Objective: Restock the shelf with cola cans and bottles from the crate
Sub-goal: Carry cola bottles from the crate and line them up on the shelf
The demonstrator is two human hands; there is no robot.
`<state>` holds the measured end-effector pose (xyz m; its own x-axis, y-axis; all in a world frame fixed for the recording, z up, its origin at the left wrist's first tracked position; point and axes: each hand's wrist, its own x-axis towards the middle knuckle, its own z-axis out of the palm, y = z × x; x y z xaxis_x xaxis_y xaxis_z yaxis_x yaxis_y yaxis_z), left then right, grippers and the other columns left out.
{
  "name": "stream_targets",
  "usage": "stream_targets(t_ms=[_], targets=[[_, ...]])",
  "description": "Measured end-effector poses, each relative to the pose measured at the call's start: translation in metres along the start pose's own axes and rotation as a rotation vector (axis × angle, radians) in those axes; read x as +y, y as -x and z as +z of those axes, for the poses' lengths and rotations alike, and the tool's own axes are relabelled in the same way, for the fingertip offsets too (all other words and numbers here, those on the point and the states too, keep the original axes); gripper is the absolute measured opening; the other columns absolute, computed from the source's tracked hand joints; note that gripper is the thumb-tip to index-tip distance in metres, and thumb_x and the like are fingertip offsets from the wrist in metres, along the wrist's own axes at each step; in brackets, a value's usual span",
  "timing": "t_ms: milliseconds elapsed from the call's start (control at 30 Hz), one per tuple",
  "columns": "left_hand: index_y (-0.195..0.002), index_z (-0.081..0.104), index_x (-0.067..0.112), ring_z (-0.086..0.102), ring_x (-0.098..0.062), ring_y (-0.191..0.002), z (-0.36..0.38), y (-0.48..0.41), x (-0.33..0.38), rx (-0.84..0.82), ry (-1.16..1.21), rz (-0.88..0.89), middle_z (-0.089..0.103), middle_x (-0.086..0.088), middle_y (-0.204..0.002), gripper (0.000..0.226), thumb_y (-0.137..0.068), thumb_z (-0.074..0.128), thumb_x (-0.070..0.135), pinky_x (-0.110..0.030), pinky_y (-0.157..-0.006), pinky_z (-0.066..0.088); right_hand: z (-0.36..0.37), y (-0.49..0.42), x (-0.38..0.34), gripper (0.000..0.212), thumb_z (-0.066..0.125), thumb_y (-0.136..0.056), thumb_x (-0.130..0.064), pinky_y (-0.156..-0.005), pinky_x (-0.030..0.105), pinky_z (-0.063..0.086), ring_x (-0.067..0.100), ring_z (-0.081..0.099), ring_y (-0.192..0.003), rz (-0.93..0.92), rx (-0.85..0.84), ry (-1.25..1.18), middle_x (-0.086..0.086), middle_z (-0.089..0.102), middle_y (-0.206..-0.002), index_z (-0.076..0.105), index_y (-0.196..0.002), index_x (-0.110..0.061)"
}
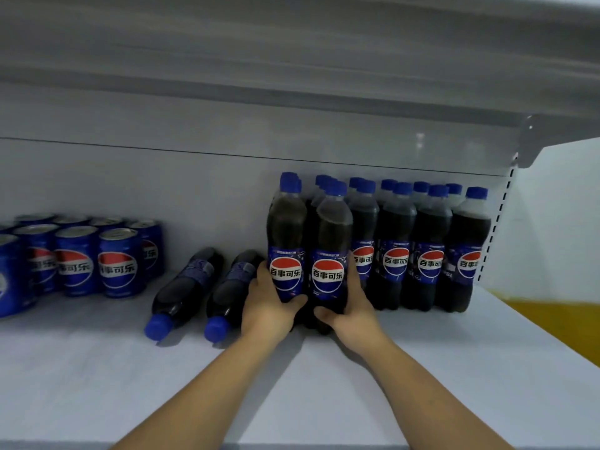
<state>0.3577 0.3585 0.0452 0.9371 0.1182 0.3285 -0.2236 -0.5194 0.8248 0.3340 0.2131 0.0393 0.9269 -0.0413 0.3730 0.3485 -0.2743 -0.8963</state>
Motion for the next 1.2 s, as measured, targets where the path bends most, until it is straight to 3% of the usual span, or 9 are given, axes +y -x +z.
stream_targets(t_ms=[233, 367, 467, 633, 800, 867, 933, 1033, 1200], targets=[[-0.149, 0.011, 0.013, 0.043, -0.026, -0.128, 0.008, 0.008, -0.004, 0.068, -0.025, 0.063, 0.037, -0.01, -0.145, 0.094, -0.079, 0.071, 0.031, -0.036, -0.102, 0.04, -0.001, -0.001, 0.002, 0.099, 0.073, -0.074, -0.001, -0.108, 0.036, 0.037, 0.011, 0.04, -0.131, -0.008, 0.0, -0.009, -0.007, 0.04, -0.143, 0.014, -0.121, -0.065], [-0.148, 0.013, 0.012, 0.039, -0.025, -0.13, 0.005, 0.011, -0.008, 0.07, -0.041, 0.094, 0.035, -0.009, -0.146, 0.094, -0.079, 0.071, 0.034, -0.033, -0.103, 0.036, -0.002, 0.0, 0.003, 0.094, 0.073, -0.075, -0.003, -0.108, 0.031, 0.035, 0.008, 0.038, -0.131, -0.008, -0.035, 0.014, -0.016, 0.039, -0.138, 0.015, -0.13, -0.052], [-0.146, 0.02, 0.009, 0.04, -0.028, -0.13, -0.001, 0.012, -0.006, 0.121, -0.043, 0.113, 0.04, -0.012, -0.143, 0.092, -0.076, 0.073, 0.036, -0.037, -0.105, 0.038, -0.005, -0.001, 0.003, 0.096, 0.076, -0.073, -0.006, -0.106, 0.033, 0.039, 0.008, 0.042, -0.128, -0.029, -0.022, 0.009, -0.011, 0.042, -0.14, 0.016, -0.134, -0.05], [-0.138, 0.036, 0.007, 0.047, -0.029, -0.123, -0.012, 0.022, 0.009, 0.244, 0.085, 0.232, 0.05, -0.013, -0.132, 0.078, -0.074, 0.075, 0.028, -0.046, -0.098, 0.044, -0.013, 0.003, -0.006, 0.077, 0.073, -0.073, -0.009, -0.093, 0.026, 0.05, 0.009, 0.055, -0.115, -0.057, 0.228, -0.247, -0.002, 0.057, -0.124, 0.034, -0.133, -0.037], [-0.133, 0.043, 0.011, 0.05, -0.025, -0.118, -0.023, 0.041, 0.034, 0.263, 0.22, 0.353, 0.053, -0.008, -0.125, 0.068, -0.075, 0.075, 0.02, -0.044, -0.098, 0.045, -0.034, 0.023, -0.03, 0.061, 0.07, -0.074, -0.01, -0.099, 0.038, 0.044, 0.021, 0.052, -0.119, -0.1, 0.441, -0.246, 0.005, 0.055, -0.126, 0.042, -0.126, -0.026], [-0.136, 0.04, 0.011, 0.047, -0.023, -0.122, -0.015, 0.055, 0.05, 0.21, 0.23, 0.389, 0.05, -0.008, -0.13, 0.069, -0.077, 0.074, 0.019, -0.04, -0.102, 0.041, -0.048, 0.047, -0.038, 0.062, 0.069, -0.072, -0.016, -0.099, 0.039, 0.044, 0.018, 0.052, -0.117, -0.1, 0.443, -0.222, 0.002, 0.053, -0.126, 0.043, -0.127, -0.029], [-0.14, 0.034, 0.014, 0.042, -0.014, -0.125, -0.001, 0.081, 0.072, 0.085, 0.269, 0.429, 0.045, -0.001, -0.134, 0.072, -0.08, 0.072, 0.02, -0.025, -0.104, 0.036, -0.067, 0.074, -0.044, 0.061, 0.066, -0.069, -0.023, -0.097, 0.035, 0.045, 0.014, 0.053, -0.115, -0.088, 0.454, -0.182, -0.003, 0.053, -0.123, 0.043, -0.124, -0.033], [-0.139, 0.033, 0.023, 0.042, -0.002, -0.116, 0.026, 0.128, 0.103, -0.113, 0.364, 0.435, 0.045, 0.009, -0.126, 0.068, -0.082, 0.07, 0.024, -0.001, -0.092, 0.029, -0.105, 0.117, -0.053, 0.055, 0.066, -0.071, -0.027, -0.098, 0.04, 0.046, 0.011, 0.054, -0.112, -0.05, 0.52, -0.139, -0.005, 0.053, -0.12, 0.045, -0.121, -0.034], [-0.128, 0.041, 0.026, 0.051, -0.006, -0.105, 0.093, 0.217, 0.148, -0.291, 0.466, 0.381, 0.052, 0.012, -0.108, 0.051, -0.084, 0.068, 0.024, -0.02, -0.091, 0.039, -0.183, 0.217, -0.053, 0.044, 0.064, -0.086, -0.015, -0.095, 0.039, 0.048, 0.014, 0.054, -0.111, -0.004, 0.65, -0.084, -0.003, 0.054, -0.119, 0.045, -0.123, -0.03]])
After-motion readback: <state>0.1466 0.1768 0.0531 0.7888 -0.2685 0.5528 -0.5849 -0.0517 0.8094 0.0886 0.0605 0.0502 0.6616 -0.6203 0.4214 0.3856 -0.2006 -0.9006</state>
